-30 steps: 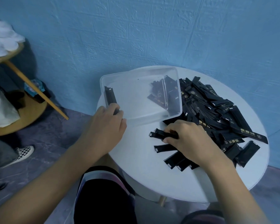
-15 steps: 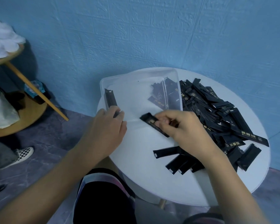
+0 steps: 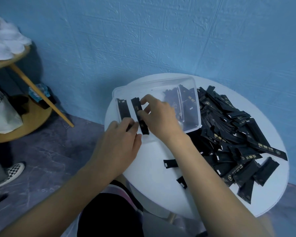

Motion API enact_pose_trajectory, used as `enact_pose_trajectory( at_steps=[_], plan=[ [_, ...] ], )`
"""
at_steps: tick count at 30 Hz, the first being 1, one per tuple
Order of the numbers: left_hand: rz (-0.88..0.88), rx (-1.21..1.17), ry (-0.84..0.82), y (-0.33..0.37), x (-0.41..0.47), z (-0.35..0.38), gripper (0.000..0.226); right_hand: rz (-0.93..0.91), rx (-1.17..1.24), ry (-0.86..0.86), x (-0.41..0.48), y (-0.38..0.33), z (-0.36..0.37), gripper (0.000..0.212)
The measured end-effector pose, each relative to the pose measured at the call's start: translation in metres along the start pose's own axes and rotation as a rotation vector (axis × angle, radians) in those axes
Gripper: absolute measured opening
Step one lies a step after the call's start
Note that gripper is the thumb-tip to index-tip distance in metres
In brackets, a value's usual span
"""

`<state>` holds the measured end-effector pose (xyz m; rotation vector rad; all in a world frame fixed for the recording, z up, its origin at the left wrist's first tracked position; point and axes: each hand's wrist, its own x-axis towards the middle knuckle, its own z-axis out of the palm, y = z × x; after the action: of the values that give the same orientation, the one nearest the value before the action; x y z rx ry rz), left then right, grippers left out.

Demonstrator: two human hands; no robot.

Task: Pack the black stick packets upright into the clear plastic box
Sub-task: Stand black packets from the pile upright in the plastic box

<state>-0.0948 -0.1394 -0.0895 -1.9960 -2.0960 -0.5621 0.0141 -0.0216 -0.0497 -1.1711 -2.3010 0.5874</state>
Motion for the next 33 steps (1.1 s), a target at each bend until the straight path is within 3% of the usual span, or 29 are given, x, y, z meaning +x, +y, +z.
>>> enact_pose_trajectory(
  at_steps=[7,15,33],
  plan=[
    [0.018,0.0,0.036,-0.002,0.0,-0.001,0.044,0.103,0.368,-0.138,0.003,0.01,0.009,0.021],
    [0.041,0.013,0.046,-0.004,0.002,-0.002,0.035,0.122,0.427,-0.131,0.001,0.013,0.009,0.02],
    [0.085,0.015,0.031,-0.01,0.009,-0.004,0.03,0.132,0.417,-0.243,0.0,0.022,0.013,0.042]
  ],
)
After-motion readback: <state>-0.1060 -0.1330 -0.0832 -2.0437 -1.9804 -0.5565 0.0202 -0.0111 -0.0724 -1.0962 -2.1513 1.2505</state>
